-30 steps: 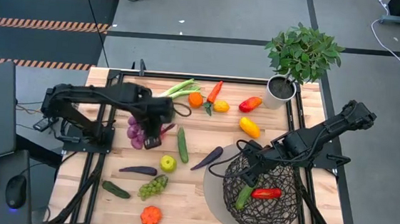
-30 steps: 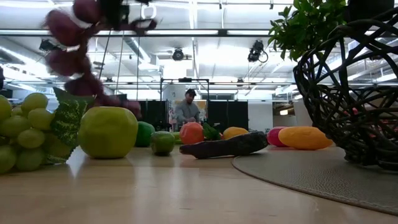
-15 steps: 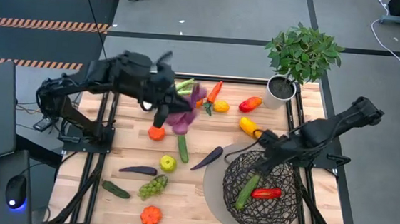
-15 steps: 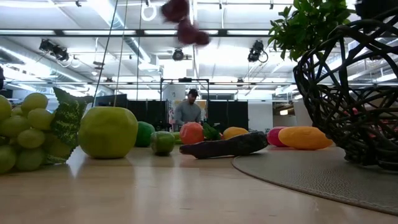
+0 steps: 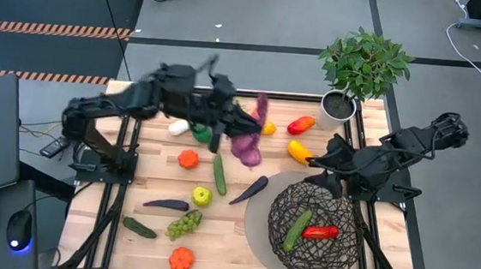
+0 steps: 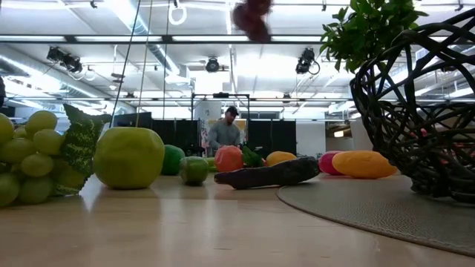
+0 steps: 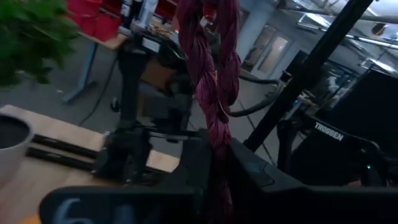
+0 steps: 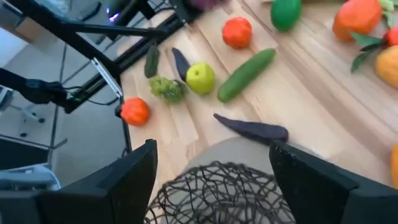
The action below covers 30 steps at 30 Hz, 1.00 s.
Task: Build produce basket
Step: Put the purple garlic into the black basket
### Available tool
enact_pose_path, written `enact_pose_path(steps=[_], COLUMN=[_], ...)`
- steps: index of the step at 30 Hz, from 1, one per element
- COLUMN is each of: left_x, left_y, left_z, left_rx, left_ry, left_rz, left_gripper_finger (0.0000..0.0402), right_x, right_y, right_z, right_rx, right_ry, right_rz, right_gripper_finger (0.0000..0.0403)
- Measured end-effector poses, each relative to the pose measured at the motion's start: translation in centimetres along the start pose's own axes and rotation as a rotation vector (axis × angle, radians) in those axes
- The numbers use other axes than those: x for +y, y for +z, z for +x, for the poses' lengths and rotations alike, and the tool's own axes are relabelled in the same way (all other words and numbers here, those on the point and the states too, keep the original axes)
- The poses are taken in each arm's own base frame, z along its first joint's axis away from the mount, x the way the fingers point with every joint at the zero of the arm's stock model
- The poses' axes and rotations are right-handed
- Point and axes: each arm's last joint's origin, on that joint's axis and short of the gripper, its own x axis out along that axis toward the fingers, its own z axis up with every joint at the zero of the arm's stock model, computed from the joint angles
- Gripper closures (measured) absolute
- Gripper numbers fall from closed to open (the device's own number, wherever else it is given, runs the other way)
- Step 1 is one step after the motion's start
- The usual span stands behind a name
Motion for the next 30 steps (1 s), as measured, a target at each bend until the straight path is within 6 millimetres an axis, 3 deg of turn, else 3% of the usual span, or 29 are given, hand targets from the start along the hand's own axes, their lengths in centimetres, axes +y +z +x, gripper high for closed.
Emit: enact_pose_path(steps=[10,19,25,30], left_x=[-0.8,-1.7,-1.6,-1.2], left_y=[-2.5,-5.1,-6.9,-8.3], left_z=[6.4,9.5,11.4,12.8], left_rx=[-0.129,-0.145,-0.15,-0.164], left_ry=[-0.176,-0.254,-0.259,-0.228], left_rz=[-0.09,-0.149,-0.179,-0.18], left_gripper_finger=[0.0359,0.0357,0.0357,0.0353], right_x=[-1.4,-3.5,-2.5,-3.0], right_y=[-1.1,-1.7,-0.9,-1.4], right_z=[-2.1,-4.5,-4.6,-4.6], right_rx=[0.166,0.201,0.107,0.181], right_ry=[0.034,0.025,0.129,0.096], right_rz=[0.045,0.098,0.032,0.002], right_gripper_finger=[0.0124,0.0137,0.0135,0.0135])
